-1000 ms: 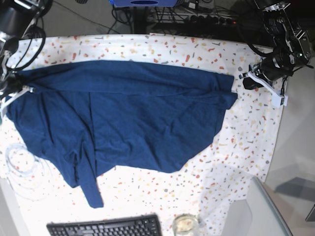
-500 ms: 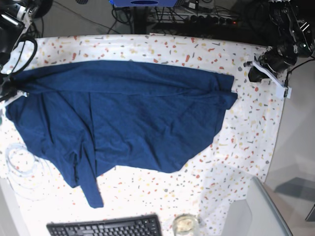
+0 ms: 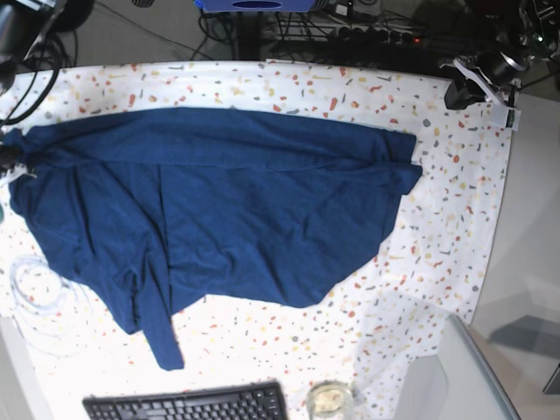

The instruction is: Layout the t-shirt on the table in an organized manner, then fold the t-shirt properly

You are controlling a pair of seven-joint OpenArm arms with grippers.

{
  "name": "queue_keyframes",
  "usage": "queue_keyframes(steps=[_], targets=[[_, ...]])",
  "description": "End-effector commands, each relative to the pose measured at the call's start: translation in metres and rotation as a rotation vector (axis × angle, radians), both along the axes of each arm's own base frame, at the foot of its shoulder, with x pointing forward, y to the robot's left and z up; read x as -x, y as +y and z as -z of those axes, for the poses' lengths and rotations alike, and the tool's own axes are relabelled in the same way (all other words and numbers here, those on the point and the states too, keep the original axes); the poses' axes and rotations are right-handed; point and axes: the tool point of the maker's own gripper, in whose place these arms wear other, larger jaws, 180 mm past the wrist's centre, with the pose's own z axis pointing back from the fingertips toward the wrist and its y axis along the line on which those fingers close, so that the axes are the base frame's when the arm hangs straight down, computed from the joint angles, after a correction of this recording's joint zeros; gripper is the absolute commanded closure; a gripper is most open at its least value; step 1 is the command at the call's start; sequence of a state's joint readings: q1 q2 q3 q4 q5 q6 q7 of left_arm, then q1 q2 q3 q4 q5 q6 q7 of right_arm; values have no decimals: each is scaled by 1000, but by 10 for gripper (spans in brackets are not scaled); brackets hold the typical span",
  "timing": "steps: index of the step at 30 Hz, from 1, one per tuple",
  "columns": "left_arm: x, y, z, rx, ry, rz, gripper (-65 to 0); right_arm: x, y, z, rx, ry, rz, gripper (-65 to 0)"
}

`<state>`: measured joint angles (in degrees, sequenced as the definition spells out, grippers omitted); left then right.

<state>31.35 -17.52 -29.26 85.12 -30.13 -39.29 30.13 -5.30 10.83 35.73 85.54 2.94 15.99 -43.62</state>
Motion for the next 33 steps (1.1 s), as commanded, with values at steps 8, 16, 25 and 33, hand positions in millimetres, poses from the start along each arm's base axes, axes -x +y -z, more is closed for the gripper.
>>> queue_keyframes(steps=[8,16,25,33], targets=[[2,-19,11,-42,6,52,0,29,3,13,-23,98,19,0],[0,-18,10,-45,2,51,0,62,-34,40,-66,177,147,0],[0,-18,11,-45,6,52,0,65,-58,73,-109,198,190,0],[1,-17,12,-44,9,49,0,49,-72,79,-123,149,213,0]])
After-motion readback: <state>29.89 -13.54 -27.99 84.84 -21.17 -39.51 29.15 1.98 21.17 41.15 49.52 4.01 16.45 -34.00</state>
